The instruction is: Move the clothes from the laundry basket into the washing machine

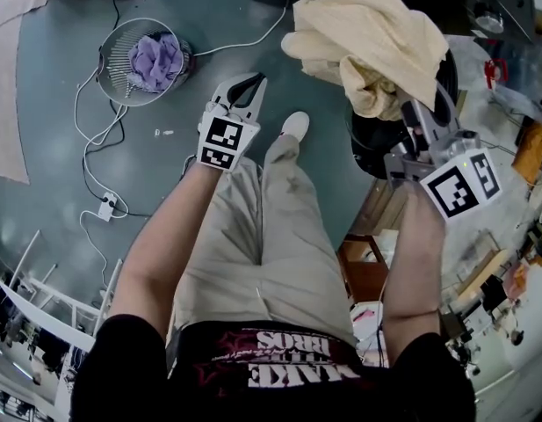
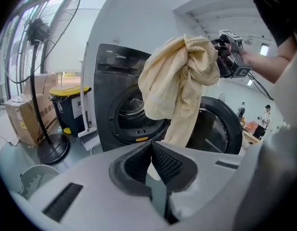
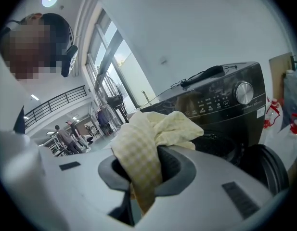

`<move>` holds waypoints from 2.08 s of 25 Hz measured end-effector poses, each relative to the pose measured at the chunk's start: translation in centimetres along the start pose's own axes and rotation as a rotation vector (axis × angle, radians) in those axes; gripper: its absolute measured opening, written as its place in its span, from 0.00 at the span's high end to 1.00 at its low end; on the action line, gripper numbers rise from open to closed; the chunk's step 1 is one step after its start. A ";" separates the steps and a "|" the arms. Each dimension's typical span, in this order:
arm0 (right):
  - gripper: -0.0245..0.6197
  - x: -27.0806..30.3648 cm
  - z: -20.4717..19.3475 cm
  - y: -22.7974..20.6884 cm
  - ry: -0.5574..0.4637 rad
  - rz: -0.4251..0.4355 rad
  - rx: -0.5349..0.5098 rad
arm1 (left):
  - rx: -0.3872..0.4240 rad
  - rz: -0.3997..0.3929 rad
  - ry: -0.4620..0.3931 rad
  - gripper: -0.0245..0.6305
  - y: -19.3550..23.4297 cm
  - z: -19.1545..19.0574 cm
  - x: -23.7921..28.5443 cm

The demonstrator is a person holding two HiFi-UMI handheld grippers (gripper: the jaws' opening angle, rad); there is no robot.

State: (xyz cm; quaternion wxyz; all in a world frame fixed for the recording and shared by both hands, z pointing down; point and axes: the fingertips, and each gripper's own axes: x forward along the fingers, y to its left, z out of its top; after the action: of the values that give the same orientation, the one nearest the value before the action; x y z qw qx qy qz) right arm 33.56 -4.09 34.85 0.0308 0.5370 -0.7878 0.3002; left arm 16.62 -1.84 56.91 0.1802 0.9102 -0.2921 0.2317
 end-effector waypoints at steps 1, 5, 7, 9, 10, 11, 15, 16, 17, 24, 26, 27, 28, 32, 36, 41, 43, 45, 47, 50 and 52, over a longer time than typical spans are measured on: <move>0.84 0.1 -0.1 -0.3 -0.005 -0.007 -0.001 | -0.007 0.012 -0.010 0.96 0.2 0.7 -0.1; 0.84 1.0 -1.2 -1.5 0.002 -0.035 -0.008 | 0.001 0.035 -0.057 0.96 0.8 3.9 -0.3; 0.84 1.6 -1.7 -2.1 0.008 -0.045 -0.013 | 0.019 0.042 -0.081 0.96 1.1 5.5 -0.2; 0.84 1.9 -1.9 -2.7 0.008 -0.056 -0.028 | 0.026 0.051 -0.101 0.96 1.4 6.9 0.0; 0.84 2.1 -1.9 -2.9 0.007 -0.061 -0.038 | 0.025 0.056 -0.109 0.96 1.6 7.5 0.2; 0.84 2.2 -1.8 -3.1 0.004 -0.065 -0.049 | 0.021 0.060 -0.115 0.96 1.7 7.9 0.3; 0.84 2.7 -1.2 -4.4 -0.006 -0.070 -0.070 | 0.013 0.071 -0.114 0.96 1.9 9.0 1.4; 0.84 2.8 -1.1 -4.8 -0.010 -0.074 -0.072 | 0.014 0.071 -0.111 0.96 1.8 9.1 1.7; 0.84 2.9 -1.1 -5.3 -0.016 -0.079 -0.074 | 0.016 0.071 -0.109 0.96 1.7 9.2 2.0; 0.84 4.7 -0.6 -8.1 -0.091 -0.111 -0.118 | 0.013 0.086 -0.113 0.96 1.7 9.9 3.3; 0.84 5.7 -0.7 -9.0 -0.104 -0.118 -0.124 | -0.006 0.093 -0.126 0.96 1.7 10.1 3.6; 0.84 6.2 -0.9 -9.5 -0.108 -0.121 -0.127 | -0.015 0.093 -0.130 0.96 1.7 10.2 3.8; 0.84 6.8 -1.1 -9.9 -0.109 -0.125 -0.130 | -0.021 0.090 -0.129 0.96 1.7 10.2 4.1; 0.84 9.1 -2.7 -11.6 -0.091 -0.151 -0.135 | -0.005 0.065 -0.134 0.96 2.1 10.3 4.9; 0.84 11.2 -4.5 -12.6 -0.068 -0.178 -0.126 | 0.025 0.047 -0.147 0.96 4.2 10.8 5.7; 0.84 12.2 -5.7 -14.4 -0.062 -0.234 -0.076 | 0.059 0.014 -0.133 0.96 6.1 11.8 6.9; 0.84 12.6 -6.2 -15.2 -0.060 -0.257 -0.051 | 0.069 -0.001 -0.126 0.96 6.7 12.1 7.1; 0.84 13.2 -6.8 -16.0 -0.053 -0.275 -0.040 | 0.076 -0.011 -0.116 0.96 7.4 12.2 7.4; 0.84 13.8 -7.3 -16.9 -0.045 -0.293 -0.039 | 0.082 -0.018 -0.104 0.96 8.0 12.2 7.9; 0.84 14.7 -7.9 -18.5 -0.031 -0.317 -0.040 | 0.090 -0.023 -0.097 0.96 8.6 12.5 8.9; 0.84 15.2 -8.4 -19.6 -0.021 -0.331 -0.030 | 0.102 -0.033 -0.099 0.96 8.5 13.0 9.6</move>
State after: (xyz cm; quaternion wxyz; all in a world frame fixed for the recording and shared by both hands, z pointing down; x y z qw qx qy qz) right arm 41.80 -17.23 55.97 0.0798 0.6620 -0.6933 0.2735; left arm 22.39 -18.70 52.80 0.1226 0.9332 -0.2736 0.1979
